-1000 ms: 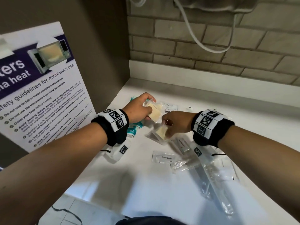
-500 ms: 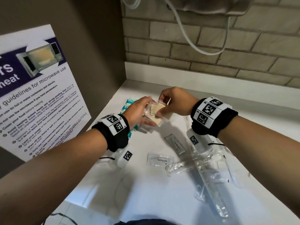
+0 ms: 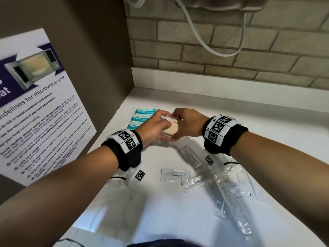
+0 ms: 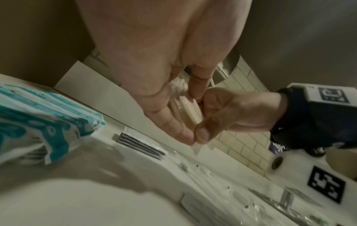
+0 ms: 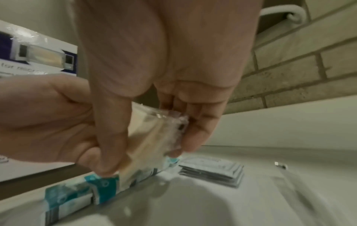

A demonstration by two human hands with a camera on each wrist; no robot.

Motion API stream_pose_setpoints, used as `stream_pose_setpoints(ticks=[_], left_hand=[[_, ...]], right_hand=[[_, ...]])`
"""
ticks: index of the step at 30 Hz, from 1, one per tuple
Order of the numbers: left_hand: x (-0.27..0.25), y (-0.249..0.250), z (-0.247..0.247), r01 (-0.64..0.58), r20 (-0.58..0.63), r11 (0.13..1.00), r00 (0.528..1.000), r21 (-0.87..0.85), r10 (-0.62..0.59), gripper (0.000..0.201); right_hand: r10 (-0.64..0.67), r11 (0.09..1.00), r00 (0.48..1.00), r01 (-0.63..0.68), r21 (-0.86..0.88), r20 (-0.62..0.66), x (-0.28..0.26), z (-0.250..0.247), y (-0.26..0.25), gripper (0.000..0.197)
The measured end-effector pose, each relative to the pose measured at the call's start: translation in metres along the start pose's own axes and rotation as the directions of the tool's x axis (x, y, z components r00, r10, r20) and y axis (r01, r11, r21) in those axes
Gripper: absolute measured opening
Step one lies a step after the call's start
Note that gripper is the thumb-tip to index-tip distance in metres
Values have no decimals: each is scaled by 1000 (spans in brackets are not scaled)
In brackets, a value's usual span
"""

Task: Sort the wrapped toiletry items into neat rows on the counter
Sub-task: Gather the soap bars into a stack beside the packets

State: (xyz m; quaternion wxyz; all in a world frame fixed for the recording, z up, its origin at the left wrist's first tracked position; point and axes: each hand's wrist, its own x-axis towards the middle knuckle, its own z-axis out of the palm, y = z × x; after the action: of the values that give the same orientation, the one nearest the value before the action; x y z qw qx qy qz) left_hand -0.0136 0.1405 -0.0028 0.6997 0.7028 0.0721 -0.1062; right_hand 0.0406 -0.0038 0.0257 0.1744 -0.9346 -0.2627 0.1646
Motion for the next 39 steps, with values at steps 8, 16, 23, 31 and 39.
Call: stream_pose_setpoints(ticks=[8, 16, 23, 31, 39], left_hand=[[-2, -12, -11, -123, 156, 593, 988, 796, -4, 26], [-7, -15, -13, -153, 172, 217, 982, 964, -74, 39], [-8, -28, -3, -105, 129, 191, 984, 976, -123, 43], [-7, -26, 5, -109, 136, 175, 979, 979, -151, 48], [-8, -30, 6, -100, 127, 189, 983, 977, -134, 42]], right_hand=[[68, 977, 996, -56, -204, 53, -4, 17, 2, 52], [2, 976, 995, 20, -215, 100, -2, 47, -4, 60], [5, 969, 986, 37, -246, 168, -4, 52, 2, 47], [11, 957, 981, 46, -288, 195, -1, 55, 2, 47], [10, 978, 998, 4, -206, 67, -3, 75, 4, 37]])
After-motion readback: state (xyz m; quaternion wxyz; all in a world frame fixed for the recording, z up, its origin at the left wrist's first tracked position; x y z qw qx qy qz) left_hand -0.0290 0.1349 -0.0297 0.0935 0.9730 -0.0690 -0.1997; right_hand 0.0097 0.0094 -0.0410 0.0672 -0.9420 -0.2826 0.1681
